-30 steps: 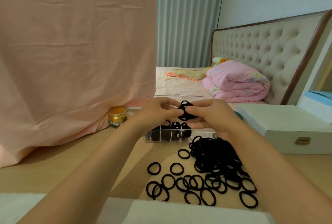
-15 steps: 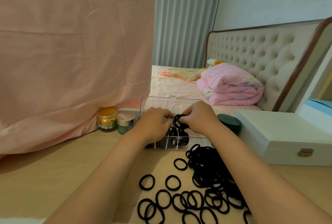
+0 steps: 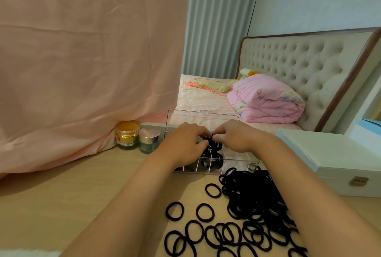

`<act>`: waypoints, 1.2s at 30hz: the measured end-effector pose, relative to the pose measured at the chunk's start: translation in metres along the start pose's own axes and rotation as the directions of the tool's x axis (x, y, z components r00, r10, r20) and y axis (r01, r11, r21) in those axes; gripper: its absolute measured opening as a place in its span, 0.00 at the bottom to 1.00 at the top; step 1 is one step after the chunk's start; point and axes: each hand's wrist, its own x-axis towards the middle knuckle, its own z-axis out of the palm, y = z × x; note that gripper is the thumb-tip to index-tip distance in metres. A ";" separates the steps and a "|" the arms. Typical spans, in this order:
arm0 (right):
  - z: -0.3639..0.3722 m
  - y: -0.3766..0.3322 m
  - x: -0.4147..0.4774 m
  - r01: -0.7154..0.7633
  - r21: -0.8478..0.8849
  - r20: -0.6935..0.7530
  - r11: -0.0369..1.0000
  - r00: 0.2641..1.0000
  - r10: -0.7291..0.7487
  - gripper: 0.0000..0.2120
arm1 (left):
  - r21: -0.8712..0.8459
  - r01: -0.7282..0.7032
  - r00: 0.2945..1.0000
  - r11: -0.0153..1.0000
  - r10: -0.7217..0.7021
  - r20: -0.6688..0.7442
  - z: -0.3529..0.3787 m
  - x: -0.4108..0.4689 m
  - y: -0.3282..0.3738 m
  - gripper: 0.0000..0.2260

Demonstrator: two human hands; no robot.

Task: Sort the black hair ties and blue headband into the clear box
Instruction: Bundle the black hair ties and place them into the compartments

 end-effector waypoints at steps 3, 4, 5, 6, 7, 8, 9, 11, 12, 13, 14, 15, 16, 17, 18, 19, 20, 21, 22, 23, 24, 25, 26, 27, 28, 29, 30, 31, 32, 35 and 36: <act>-0.001 0.009 -0.013 0.021 0.061 -0.087 0.998 0.996 -0.015 0.15 | 0.040 -0.026 0.999 0.999 0.025 0.022 0.002 0.001 0.004 0.14; 0.001 0.012 -0.016 0.027 0.062 -0.117 0.998 0.993 -0.020 0.16 | 0.063 -0.037 0.999 0.997 0.034 0.038 0.005 0.002 0.005 0.14; 0.003 0.015 -0.019 0.036 0.057 -0.139 0.998 0.990 -0.028 0.15 | 0.088 -0.052 0.997 0.995 0.047 0.052 0.007 0.002 0.006 0.15; 0.006 0.016 -0.023 0.049 0.043 -0.153 0.998 0.987 -0.042 0.15 | 0.116 -0.068 0.996 0.991 0.061 0.062 0.009 0.003 0.007 0.15; 0.009 0.017 -0.025 0.063 0.023 -0.163 0.998 0.985 -0.058 0.15 | 0.145 -0.084 0.995 0.986 0.076 0.058 0.010 0.003 0.008 0.15; 0.012 0.018 -0.028 0.079 0.006 -0.172 0.997 0.982 -0.077 0.15 | 0.169 -0.094 0.995 0.981 0.089 0.037 0.010 0.004 0.008 0.15; 0.015 0.019 -0.029 0.101 -0.009 -0.178 0.995 0.979 -0.101 0.16 | 0.173 -0.091 0.996 0.981 0.092 0.002 0.010 0.004 0.009 0.15; 0.021 0.020 -0.031 0.160 -0.055 -0.200 0.986 0.965 -0.168 0.16 | 0.107 -0.057 0.996 0.993 0.063 -0.060 0.007 0.003 0.010 0.17; 0.022 0.021 -0.031 0.178 -0.096 -0.206 0.979 0.959 -0.195 0.16 | 0.064 -0.042 0.997 0.997 0.046 -0.068 0.006 0.003 0.009 0.18; 0.023 0.020 -0.031 0.181 -0.152 -0.198 0.972 0.958 -0.210 0.16 | 0.031 -0.032 0.997 0.999 0.034 -0.069 0.005 0.003 0.008 0.18; 0.025 0.020 -0.031 0.180 -0.211 -0.175 0.961 0.960 -0.219 0.17 | 0.012 -0.021 0.997 1.000 0.022 -0.067 0.004 0.003 0.006 0.18; 0.026 0.018 -0.032 0.179 -0.266 -0.144 0.947 0.964 -0.223 0.18 | 0.010 -0.017 0.998 1.000 0.017 -0.068 0.002 0.002 0.005 0.17; 0.028 0.017 -0.032 0.179 -0.307 -0.113 0.935 0.969 -0.222 0.18 | 0.019 -0.014 0.998 1.000 0.015 -0.066 0.000 0.002 0.004 0.15; 0.030 0.016 -0.032 0.176 -0.329 -0.079 0.928 0.974 -0.213 0.16 | 0.028 -0.016 0.998 0.999 0.018 -0.064 -0.002 0.002 0.004 0.13; 0.032 0.016 -0.031 0.179 -0.338 -0.046 0.924 0.977 -0.206 0.16 | 0.031 -0.018 0.998 0.999 0.020 -0.056 -0.003 0.002 0.003 0.10; 0.033 0.016 -0.031 0.179 -0.342 -0.021 0.923 0.980 -0.198 0.17 | 0.028 -0.026 0.999 0.999 0.027 -0.044 -0.004 0.002 0.005 0.08; 0.032 0.017 -0.031 0.181 -0.335 -0.007 0.925 0.981 -0.195 0.19 | 0.019 -0.036 0.999 0.999 0.036 -0.027 -0.003 0.001 0.007 0.07; 0.030 0.018 -0.031 0.175 -0.309 -0.005 0.935 0.983 -0.185 0.20 | 0.017 -0.053 0.999 0.998 0.053 -0.007 -0.002 0.001 0.009 0.07; 0.028 0.019 -0.030 0.172 -0.254 -0.020 0.952 0.983 -0.182 0.18 | 0.032 -0.071 0.997 0.997 0.071 0.015 0.000 0.001 0.010 0.08; 0.025 0.021 -0.031 0.169 -0.186 -0.049 0.968 0.982 -0.181 0.16 | 0.067 -0.088 0.996 0.994 0.085 0.040 0.003 0.000 0.011 0.10; 0.022 0.024 -0.030 0.164 -0.117 -0.096 0.979 0.980 -0.176 0.16 | 0.111 -0.100 0.994 0.989 0.094 0.064 0.006 0.000 0.012 0.12; 0.018 0.027 -0.030 0.153 -0.065 -0.150 0.986 0.976 -0.161 0.16 | 0.151 -0.106 0.992 0.983 0.094 0.082 0.008 0.000 0.012 0.13; 0.015 0.029 -0.030 0.144 -0.036 -0.207 0.989 0.967 -0.148 0.16 | 0.174 -0.104 0.991 0.979 0.088 0.097 0.009 0.000 0.012 0.14; 0.012 0.030 -0.031 0.140 -0.021 -0.260 0.990 0.955 -0.141 0.17 | 0.185 -0.100 0.990 0.978 0.080 0.113 0.010 0.001 0.013 0.14; 0.011 0.031 -0.032 0.149 -0.007 -0.299 0.989 0.943 -0.144 0.17 | 0.182 -0.096 0.989 0.979 0.073 0.127 0.010 0.001 0.013 0.14; 0.011 0.030 -0.034 0.162 0.009 -0.311 0.987 0.938 -0.151 0.17 | 0.161 -0.086 0.989 0.983 0.064 0.137 0.008 0.001 0.013 0.14; 0.012 0.028 -0.035 0.178 0.021 -0.302 0.984 0.939 -0.164 0.17 | 0.123 -0.067 0.989 0.990 0.050 0.136 0.006 0.001 0.013 0.13; 0.013 0.026 -0.036 0.193 0.023 -0.276 0.981 0.944 -0.180 0.17 | 0.077 -0.038 0.992 0.996 0.029 0.120 0.003 0.001 0.012 0.11; 0.016 0.024 -0.037 0.205 0.013 -0.246 0.979 0.949 -0.196 0.17 | 0.037 -0.008 0.996 0.999 0.005 0.086 0.000 0.001 0.011 0.09; 0.027 0.020 -0.036 0.210 -0.166 -0.150 0.963 0.960 -0.235 0.19 | 0.079 0.044 0.999 0.996 -0.043 -0.015 -0.007 0.001 0.006 0.10; 0.031 0.019 -0.034 0.209 -0.236 -0.123 0.949 0.962 -0.243 0.20 | 0.112 0.040 0.999 0.993 -0.039 -0.013 -0.008 0.001 0.004 0.10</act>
